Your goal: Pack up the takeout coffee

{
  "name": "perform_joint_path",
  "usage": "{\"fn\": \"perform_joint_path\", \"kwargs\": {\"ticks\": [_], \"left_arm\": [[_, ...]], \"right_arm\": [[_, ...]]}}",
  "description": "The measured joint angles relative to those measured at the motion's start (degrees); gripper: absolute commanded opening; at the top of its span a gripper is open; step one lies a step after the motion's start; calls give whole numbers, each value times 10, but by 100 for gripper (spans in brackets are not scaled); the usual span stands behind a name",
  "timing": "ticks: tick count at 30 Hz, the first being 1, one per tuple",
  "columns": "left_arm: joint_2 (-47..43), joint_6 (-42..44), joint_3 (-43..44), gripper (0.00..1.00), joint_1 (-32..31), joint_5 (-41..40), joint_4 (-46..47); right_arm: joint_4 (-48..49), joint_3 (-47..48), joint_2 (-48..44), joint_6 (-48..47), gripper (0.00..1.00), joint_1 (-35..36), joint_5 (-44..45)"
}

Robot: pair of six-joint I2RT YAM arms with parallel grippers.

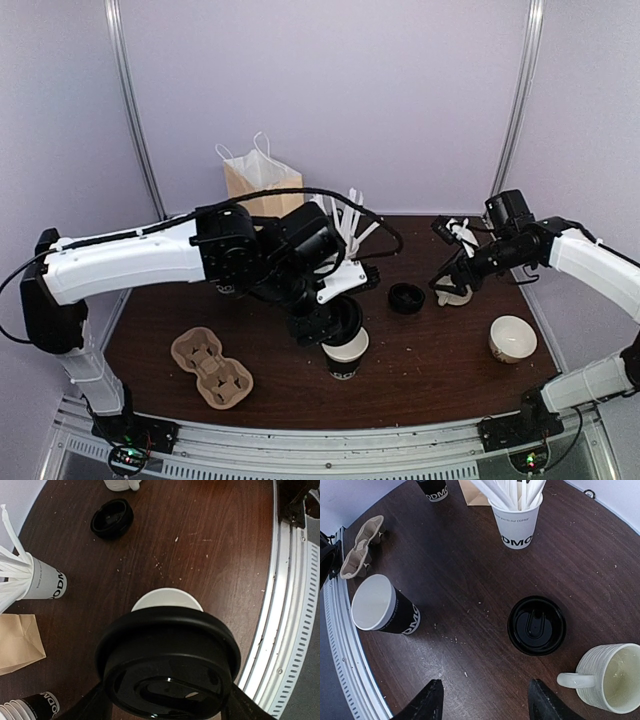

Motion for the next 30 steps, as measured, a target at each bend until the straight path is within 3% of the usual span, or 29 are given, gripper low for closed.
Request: {"fn": "perform_joint_path", "kwargs": {"ticks": [16, 30], "left_arm": [[136, 7, 128, 77, 0, -26, -108], [179, 26, 158, 78, 5, -30, -141]], "right_arm": [[70, -58, -14, -4, 66, -4, 51], [74, -58, -14, -17, 66, -4, 56]]}}
